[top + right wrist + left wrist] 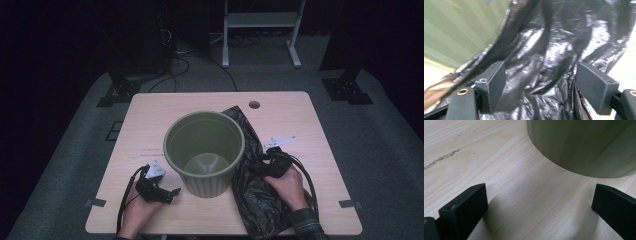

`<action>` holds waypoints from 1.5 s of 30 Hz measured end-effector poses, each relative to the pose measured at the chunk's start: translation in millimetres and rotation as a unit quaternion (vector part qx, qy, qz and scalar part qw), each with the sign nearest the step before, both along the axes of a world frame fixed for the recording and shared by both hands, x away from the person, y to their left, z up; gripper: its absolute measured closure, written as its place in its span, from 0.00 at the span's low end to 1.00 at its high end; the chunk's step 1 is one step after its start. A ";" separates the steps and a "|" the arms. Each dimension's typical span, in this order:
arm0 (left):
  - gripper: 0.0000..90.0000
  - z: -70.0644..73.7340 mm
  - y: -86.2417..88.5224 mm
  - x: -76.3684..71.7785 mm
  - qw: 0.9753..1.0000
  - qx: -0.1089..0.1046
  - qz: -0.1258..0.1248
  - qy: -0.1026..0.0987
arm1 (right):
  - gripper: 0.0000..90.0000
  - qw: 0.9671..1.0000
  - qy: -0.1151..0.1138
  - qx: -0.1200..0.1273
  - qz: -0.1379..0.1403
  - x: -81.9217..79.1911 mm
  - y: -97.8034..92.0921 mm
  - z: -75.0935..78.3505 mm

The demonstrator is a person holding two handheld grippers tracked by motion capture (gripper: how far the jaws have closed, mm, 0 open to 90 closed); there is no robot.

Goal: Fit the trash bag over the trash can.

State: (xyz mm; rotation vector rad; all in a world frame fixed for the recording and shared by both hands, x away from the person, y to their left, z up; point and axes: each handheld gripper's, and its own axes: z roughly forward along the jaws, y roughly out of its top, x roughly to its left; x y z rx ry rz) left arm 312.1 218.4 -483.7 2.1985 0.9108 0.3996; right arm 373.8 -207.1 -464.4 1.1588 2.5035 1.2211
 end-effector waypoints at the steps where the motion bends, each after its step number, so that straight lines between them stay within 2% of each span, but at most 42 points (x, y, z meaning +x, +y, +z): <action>1: 0.00 0.0 0.0 0.0 1.000 0.000 0.000 0.000 | 0.26 1.000 -0.001 -0.002 -0.005 0.0 -4.0 0.8; 8: 0.00 0.0 0.0 0.0 1.000 0.000 0.000 0.000 | 0.25 0.998 -0.001 0.002 -0.055 3.3 -36.4 -2.2; 12: 0.00 0.0 0.0 0.0 1.000 0.000 0.000 0.000 | 0.24 0.997 0.001 -0.005 -0.078 6.0 -48.7 -6.1; 14: 0.00 0.0 0.0 0.0 1.000 0.000 0.000 0.000 | 0.24 0.996 0.005 0.007 -0.084 7.0 -54.4 -8.2; 16: 0.00 0.0 0.0 0.0 1.000 0.000 0.000 0.000 | 0.24 0.997 0.014 0.008 -0.081 8.1 -54.5 -11.0; 23: 0.00 0.0 0.0 0.0 1.000 0.000 0.000 0.000 | 0.24 0.997 0.031 0.034 -0.055 8.5 -39.9 -14.0; 33: 0.00 0.0 0.0 0.0 1.000 0.000 0.000 0.000 | 0.21 0.998 0.041 0.041 -0.002 10.5 7.0 -13.5; 38: 0.00 0.0 0.0 0.0 1.000 0.000 0.000 0.000 | 0.20 0.999 0.031 0.027 0.007 8.0 24.6 -13.4; 43: 0.00 0.0 0.0 0.0 1.000 0.000 0.000 0.000 | 0.20 1.000 -0.003 -0.016 0.006 1.5 40.2 -13.6; 45: 0.00 0.0 0.0 0.0 1.000 0.000 0.000 0.000 | 0.21 1.000 -0.014 -0.024 0.003 -0.8 44.5 -14.3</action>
